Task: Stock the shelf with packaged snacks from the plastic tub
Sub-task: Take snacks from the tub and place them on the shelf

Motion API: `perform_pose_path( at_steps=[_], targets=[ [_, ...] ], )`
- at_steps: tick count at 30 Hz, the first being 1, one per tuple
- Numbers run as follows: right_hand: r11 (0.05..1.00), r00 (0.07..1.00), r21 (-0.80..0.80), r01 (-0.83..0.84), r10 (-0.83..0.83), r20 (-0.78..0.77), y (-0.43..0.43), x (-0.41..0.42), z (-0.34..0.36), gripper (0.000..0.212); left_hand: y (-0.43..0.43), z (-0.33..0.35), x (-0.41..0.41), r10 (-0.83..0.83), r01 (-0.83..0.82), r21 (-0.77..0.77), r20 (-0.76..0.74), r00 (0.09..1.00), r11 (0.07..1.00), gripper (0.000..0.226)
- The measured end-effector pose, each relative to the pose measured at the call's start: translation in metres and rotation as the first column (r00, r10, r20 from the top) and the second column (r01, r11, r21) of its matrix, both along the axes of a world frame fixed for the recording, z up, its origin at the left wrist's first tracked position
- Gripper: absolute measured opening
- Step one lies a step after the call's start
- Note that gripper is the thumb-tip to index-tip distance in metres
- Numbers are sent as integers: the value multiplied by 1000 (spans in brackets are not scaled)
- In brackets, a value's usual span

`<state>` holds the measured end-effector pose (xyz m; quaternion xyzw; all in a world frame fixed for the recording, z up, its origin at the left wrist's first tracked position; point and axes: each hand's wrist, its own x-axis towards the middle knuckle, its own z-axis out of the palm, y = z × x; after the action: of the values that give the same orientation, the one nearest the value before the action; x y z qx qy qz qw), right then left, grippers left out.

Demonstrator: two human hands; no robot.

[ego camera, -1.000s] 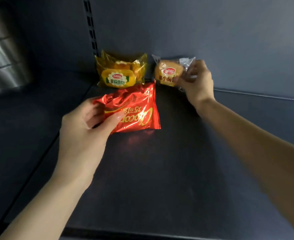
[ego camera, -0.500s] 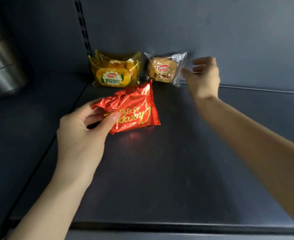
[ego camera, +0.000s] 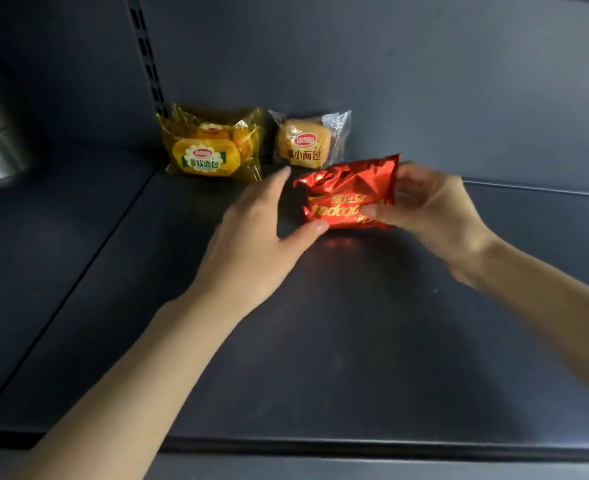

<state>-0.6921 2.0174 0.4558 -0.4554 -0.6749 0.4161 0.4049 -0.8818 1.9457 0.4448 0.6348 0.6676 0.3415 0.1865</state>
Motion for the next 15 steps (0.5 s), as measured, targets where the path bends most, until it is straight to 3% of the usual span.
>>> perform_pose_path(
  at_steps=[3, 5, 15],
  targets=[
    [992, 993, 26, 121, -120, -16, 25, 29, -3, 30, 3, -9, 11, -158, 120, -134, -331, 930, 984, 76],
    [984, 984, 30, 177, -176, -21, 39, 41, -5, 29, 6, -19, 11, -193, 136, -156, -440, 877, 978, 77],
    [928, 930, 58, 368, -367, -33, 96, 45, -21, 36, 8, -24, 9, -168, 120, -135, -447, 878, 984, 93]
  ],
)
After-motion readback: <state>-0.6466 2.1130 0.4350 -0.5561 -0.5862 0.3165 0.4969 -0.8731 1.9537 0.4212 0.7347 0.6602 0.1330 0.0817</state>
